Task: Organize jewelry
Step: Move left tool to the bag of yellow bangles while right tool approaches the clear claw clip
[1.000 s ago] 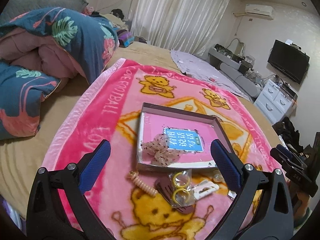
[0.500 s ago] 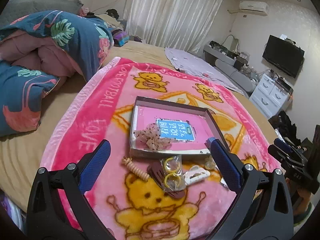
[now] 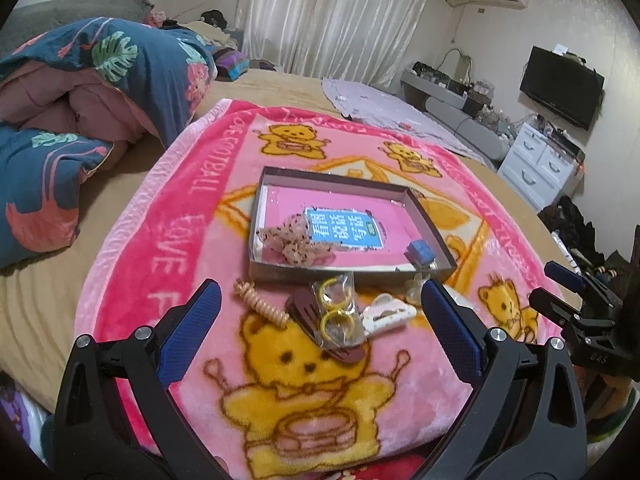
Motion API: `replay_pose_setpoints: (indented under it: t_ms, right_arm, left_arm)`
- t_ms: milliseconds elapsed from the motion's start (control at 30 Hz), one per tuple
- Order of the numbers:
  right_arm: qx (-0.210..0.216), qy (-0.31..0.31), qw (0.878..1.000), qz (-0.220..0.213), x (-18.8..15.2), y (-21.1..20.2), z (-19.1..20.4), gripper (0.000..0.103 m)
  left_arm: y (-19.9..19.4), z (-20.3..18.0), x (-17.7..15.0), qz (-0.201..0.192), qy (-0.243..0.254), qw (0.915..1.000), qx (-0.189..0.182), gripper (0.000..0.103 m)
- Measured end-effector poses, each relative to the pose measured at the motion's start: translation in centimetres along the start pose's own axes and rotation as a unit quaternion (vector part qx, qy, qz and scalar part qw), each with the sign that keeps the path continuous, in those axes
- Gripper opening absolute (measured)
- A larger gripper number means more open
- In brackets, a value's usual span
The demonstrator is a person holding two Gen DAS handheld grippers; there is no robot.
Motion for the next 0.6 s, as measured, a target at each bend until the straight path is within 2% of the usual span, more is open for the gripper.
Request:
replay_pose_setpoints:
  t_ms: [600]
  right_arm:
    - [0.007, 0.002, 0.999, 0.031, -2.2, 1.3, 0.0, 0.086]
  left_arm:
    - [2.9, -1.3, -2.8, 0.047, 0.020, 0.9986, -0.016, 0.094]
Point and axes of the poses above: each gripper's, at about its wrist camera, not at the fingertips, and y roughly the way its jaws point, z to its left, x to its top, the point moved 8 cm from there along y, roughly the way its jaws point, and after that the axes turned 7 degrees about z, right-handed, at the moved point
